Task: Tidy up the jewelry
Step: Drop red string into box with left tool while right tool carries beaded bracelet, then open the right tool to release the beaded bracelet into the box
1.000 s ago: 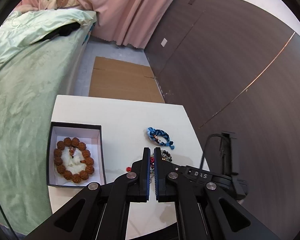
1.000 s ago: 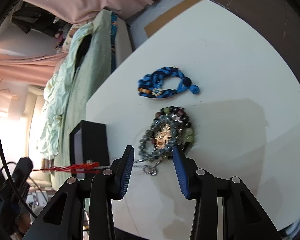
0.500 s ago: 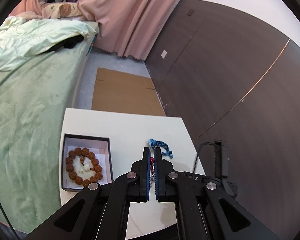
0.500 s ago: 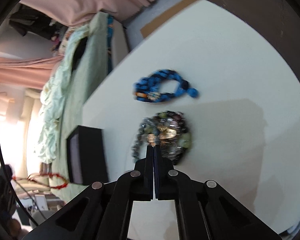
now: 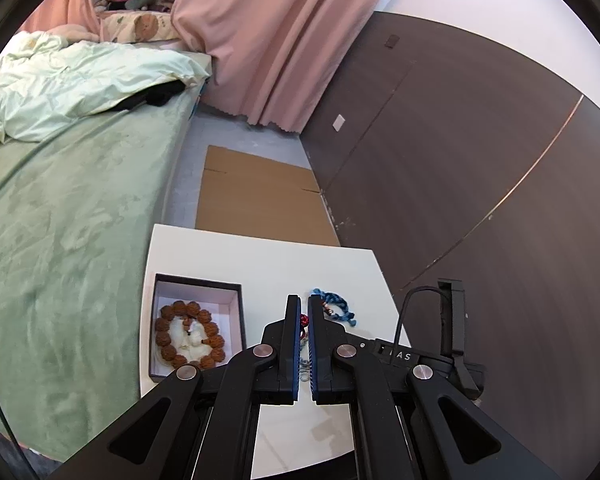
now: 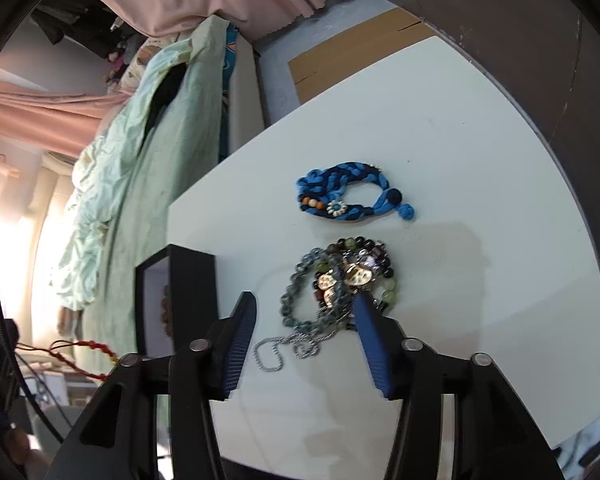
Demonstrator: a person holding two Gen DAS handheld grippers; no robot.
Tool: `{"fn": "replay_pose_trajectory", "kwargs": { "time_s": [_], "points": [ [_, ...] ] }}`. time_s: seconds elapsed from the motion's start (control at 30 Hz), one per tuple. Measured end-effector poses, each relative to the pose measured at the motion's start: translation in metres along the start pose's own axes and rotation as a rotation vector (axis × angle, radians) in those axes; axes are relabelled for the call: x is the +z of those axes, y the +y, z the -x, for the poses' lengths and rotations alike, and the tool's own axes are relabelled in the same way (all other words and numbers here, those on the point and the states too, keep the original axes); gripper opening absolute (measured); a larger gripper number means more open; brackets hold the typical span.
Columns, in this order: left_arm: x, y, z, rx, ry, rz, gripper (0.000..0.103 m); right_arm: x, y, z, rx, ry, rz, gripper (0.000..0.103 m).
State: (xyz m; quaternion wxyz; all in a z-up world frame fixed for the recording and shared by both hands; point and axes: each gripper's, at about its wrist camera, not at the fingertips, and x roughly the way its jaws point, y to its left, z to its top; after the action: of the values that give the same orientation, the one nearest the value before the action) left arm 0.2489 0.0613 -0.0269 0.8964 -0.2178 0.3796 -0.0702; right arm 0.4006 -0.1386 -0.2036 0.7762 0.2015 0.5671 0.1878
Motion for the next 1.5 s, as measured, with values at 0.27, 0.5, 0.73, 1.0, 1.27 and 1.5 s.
{"fn": "replay_pose_trajectory", "kwargs": {
  "time_s": [0.27, 0.5, 0.73, 1.0, 1.27, 1.5],
  "points": [
    [-0.001, 0.017, -0.004, 0.006, 0.005, 0.029, 0.003, 0.005, 0.0, -0.03, -0.106, 0.061, 0.021, 0.032],
    [-0.001, 0.03, -0.005, 0.006, 0.003, 0.052, 0.003, 0.009, 0.006, -0.029, -0.177, 0.066, 0.057, 0.012],
    [0.0, 0.043, -0.01, 0.01, 0.009, 0.069, 0.003, 0.004, 0.022, 0.003, -0.115, 0.005, 0.116, 0.012],
    [0.004, 0.055, -0.026, 0.028, 0.024, 0.075, 0.003, 0.003, 0.067, 0.047, -0.04, -0.08, 0.204, 0.011],
    [0.002, 0.073, -0.036, 0.003, 0.053, 0.132, 0.067, -0.001, 0.117, 0.063, 0.058, -0.109, 0.27, 0.011],
    [-0.002, 0.094, -0.011, 0.045, -0.004, 0.161, 0.078, -0.011, 0.144, 0.046, 0.13, -0.069, 0.302, 0.011]
  ]
}}
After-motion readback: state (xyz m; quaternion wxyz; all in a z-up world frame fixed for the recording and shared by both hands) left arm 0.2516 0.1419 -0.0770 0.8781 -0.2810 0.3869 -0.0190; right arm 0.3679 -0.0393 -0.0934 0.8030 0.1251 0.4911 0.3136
